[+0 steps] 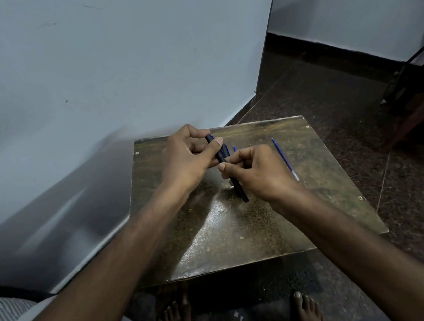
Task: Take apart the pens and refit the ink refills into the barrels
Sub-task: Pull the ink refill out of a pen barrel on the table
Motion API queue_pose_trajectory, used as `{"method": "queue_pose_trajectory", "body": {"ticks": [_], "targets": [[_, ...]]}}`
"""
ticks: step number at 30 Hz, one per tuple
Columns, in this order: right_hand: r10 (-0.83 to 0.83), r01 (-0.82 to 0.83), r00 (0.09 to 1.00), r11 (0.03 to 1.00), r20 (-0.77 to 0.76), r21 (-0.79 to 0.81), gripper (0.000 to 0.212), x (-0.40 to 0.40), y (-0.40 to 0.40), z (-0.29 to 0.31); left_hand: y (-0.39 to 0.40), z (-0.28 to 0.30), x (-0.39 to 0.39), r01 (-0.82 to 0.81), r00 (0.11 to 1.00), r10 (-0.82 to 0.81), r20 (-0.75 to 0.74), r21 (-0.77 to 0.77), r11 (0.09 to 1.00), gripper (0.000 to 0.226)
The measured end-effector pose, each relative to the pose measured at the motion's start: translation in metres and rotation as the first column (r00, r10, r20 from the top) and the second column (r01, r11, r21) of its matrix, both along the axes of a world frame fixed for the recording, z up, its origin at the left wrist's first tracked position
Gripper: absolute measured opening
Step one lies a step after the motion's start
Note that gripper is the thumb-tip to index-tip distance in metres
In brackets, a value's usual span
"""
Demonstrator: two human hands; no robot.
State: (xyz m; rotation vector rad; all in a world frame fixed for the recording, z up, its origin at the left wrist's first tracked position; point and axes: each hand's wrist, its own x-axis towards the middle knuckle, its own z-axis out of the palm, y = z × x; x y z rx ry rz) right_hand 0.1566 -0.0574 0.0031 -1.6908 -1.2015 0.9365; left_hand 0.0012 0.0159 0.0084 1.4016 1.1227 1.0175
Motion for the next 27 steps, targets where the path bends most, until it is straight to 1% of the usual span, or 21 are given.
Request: {"method": "queue_pose_trajectory", "body": {"ticks": [3,6,7,11,14,16,18,20,22,23,25,27], "targets": [[-0.052,0.053,0.998,0.998,-0.035,0.022,0.007,-0.004,-0.002,0.002,-0.001,0.001,0.001,0.008,1.000,-0.008,0.014,-0.014,1.000,0.020],[-0.080,0.079,0.996,0.996,0.029,0.032,0.008,-0.008,-0.004,-0.001,0.000,0.002,0.000,0.031,0.999,-0.032,-0.030,-0.014,0.999,0.023],[-0.088,0.087,0.996,0.996,0.030,0.031,0.009,-0.009,-0.005,-0.002,0.000,0.002,0.000,0.039,0.998,-0.040,-0.046,-0.010,0.999,0.024],[-0.079,0.080,0.996,0.996,-0.030,0.029,0.010,-0.007,-0.003,0.001,0.002,0.003,-0.005,0.069,0.996,-0.067,-0.062,0.016,0.998,0.027],[-0.106,0.109,0.993,0.992,-0.060,0.059,0.019,-0.004,0.002,0.007,0.004,0.006,-0.011,0.125,0.987,-0.121,-0.101,0.027,0.992,0.040],[-0.141,0.142,0.990,0.987,-0.021,0.076,0.027,-0.003,0.004,0.008,0.002,0.004,-0.012,0.173,0.981,-0.173,-0.091,-0.004,0.985,0.050],[-0.136,0.135,0.991,0.988,0.015,0.076,0.034,-0.004,0.005,0.008,0.001,0.002,-0.013,0.180,0.980,-0.181,-0.080,-0.014,0.984,0.053],[-0.093,0.088,0.991,0.995,0.094,0.056,0.039,-0.004,0.006,0.009,0.005,0.000,-0.014,0.132,0.983,-0.130,-0.132,0.003,0.991,0.053],[-0.078,0.065,0.967,0.996,0.241,0.064,0.039,0.000,0.009,0.010,0.012,-0.002,-0.016,0.085,0.982,-0.085,-0.167,-0.008,0.996,0.053],[-0.088,0.063,0.943,0.994,0.322,0.088,0.035,0.003,0.010,0.009,0.015,-0.003,-0.017,0.077,0.980,-0.080,-0.180,-0.024,0.997,0.052],[-0.095,0.036,0.869,0.991,0.485,0.130,0.023,0.009,0.011,0.007,0.019,-0.006,-0.018,0.077,0.958,-0.081,-0.274,-0.024,0.997,0.052],[-0.061,-0.002,0.809,0.994,0.584,0.106,0.017,0.010,0.010,0.003,0.019,-0.010,-0.016,0.078,0.927,-0.076,-0.367,-0.010,0.997,0.052]]}}
